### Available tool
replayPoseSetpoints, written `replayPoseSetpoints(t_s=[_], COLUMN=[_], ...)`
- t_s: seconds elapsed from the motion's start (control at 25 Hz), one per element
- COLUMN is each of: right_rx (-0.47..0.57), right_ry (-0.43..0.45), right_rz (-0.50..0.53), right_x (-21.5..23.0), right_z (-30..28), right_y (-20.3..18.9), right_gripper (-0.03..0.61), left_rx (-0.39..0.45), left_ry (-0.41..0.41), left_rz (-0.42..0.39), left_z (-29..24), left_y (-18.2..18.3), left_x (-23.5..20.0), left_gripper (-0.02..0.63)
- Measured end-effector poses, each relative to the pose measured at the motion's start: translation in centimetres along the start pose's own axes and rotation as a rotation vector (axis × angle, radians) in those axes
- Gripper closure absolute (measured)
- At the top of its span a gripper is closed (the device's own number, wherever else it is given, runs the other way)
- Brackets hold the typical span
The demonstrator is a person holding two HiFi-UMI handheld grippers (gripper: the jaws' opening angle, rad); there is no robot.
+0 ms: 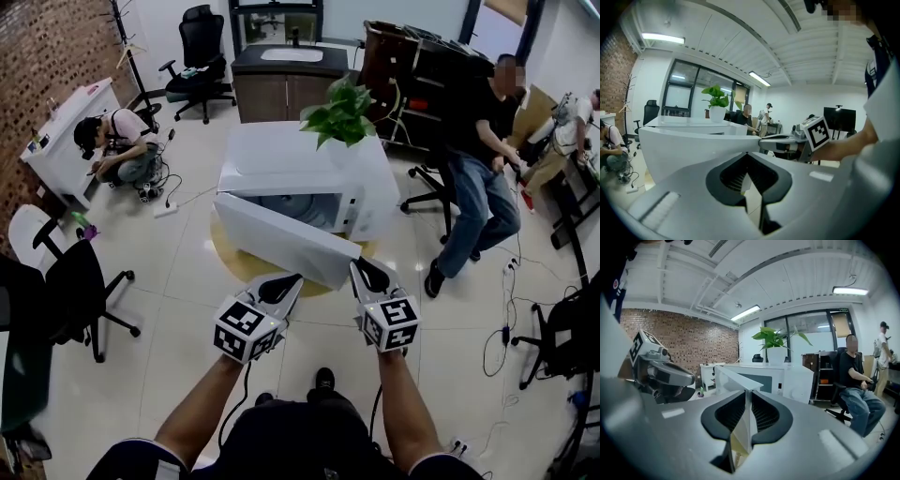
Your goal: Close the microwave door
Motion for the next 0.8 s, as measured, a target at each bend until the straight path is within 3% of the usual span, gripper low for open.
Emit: replayPoseSetpoints(t_s=[0.8], right_rx=[0.007], right_ry=[-0.069], right_rz=[0.065], right_x=[9.2], right_z=[-9.0], right_y=[2.2], right_gripper=[0.532], left_rx=[0.006], left_ry=[0.091], left_rz=[0.04], left_z=[-1.9], left_y=[0.2], left_x=[-0.7], left_gripper=[0.604])
Point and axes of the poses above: the fingertips, and each gripper's own axes: z backward along the fingers, x to its right, y out of its top, the point moved 1 cm from there along z, backward along the fingers, and after that the axes turned 5 degrees about x, right-handed, at the moved point
